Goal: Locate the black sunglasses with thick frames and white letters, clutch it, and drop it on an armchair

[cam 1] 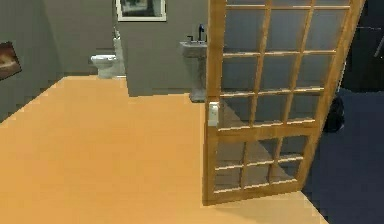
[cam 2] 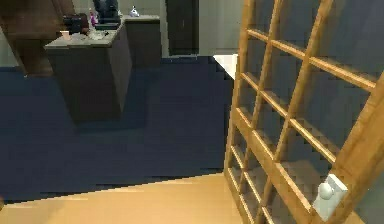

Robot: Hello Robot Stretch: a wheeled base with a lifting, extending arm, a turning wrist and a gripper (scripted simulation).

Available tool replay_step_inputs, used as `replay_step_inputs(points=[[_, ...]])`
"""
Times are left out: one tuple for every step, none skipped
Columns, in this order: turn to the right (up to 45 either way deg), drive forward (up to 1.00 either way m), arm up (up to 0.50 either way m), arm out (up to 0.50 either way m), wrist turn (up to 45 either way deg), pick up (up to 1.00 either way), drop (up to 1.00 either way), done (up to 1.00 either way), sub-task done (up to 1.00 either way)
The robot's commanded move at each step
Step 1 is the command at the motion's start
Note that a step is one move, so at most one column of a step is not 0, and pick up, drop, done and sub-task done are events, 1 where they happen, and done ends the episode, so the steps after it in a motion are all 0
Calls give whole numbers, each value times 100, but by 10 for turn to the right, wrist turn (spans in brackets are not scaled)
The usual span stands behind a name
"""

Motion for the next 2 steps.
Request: replay_step_inputs(points=[[450,0,0,0,0,0,0,0,0],[300,0,0,0,0,0,0,0,0]])
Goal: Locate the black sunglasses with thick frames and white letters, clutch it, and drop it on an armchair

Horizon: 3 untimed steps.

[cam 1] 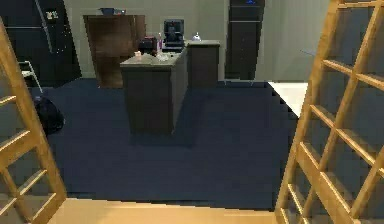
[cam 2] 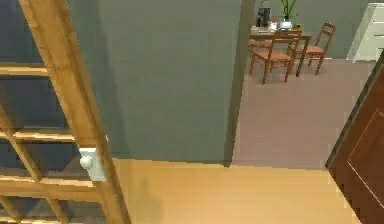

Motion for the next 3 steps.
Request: replay_step_inputs(points=[[0,100,0,0,0,0,0,0,0],[60,0,0,0,0,0,0,0,0],[30,0,0,0,0,0,0,0,0]])
